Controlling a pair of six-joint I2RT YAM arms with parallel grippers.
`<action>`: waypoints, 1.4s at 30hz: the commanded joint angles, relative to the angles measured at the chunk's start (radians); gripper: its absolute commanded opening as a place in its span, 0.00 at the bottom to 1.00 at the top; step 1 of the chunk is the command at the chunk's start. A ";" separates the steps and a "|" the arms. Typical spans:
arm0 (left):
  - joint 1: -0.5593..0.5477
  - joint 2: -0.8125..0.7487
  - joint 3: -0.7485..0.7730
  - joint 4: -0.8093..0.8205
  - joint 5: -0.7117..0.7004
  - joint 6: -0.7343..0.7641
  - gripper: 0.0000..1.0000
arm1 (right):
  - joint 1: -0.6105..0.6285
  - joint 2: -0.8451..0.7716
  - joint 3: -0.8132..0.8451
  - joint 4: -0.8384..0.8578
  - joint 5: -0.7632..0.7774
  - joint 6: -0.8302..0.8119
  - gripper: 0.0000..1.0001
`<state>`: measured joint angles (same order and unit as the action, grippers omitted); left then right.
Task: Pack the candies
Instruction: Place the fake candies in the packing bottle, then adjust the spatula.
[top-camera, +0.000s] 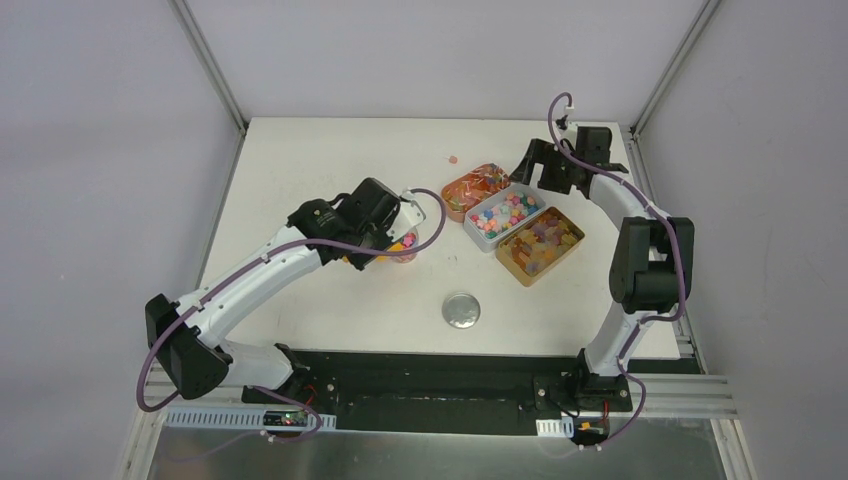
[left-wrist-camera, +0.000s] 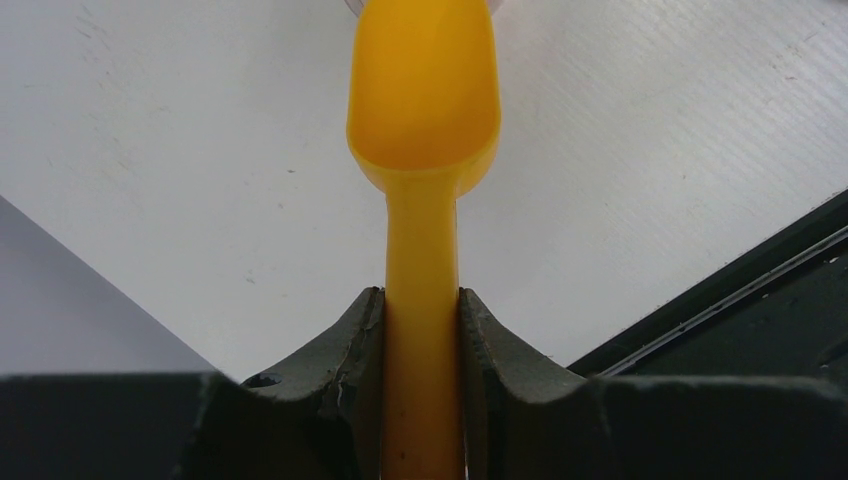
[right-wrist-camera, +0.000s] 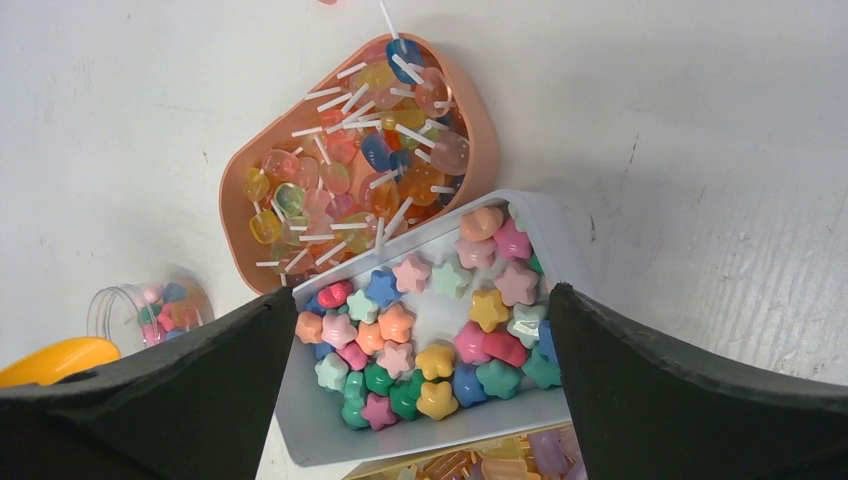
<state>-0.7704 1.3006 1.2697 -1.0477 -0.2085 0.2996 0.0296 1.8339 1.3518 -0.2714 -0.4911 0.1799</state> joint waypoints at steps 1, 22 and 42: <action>0.008 -0.009 0.069 -0.015 -0.033 0.013 0.00 | -0.005 -0.075 0.002 0.029 0.021 -0.003 1.00; 0.007 0.115 0.213 0.339 0.113 -0.014 0.00 | -0.021 -0.061 0.060 -0.038 -0.024 0.027 0.88; -0.046 0.629 0.630 0.482 0.299 -0.077 0.00 | -0.011 -0.078 -0.074 0.251 -0.385 0.275 0.16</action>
<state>-0.8120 1.9175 1.8236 -0.6559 0.0387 0.2531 0.0086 1.7988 1.3025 -0.1577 -0.7586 0.3676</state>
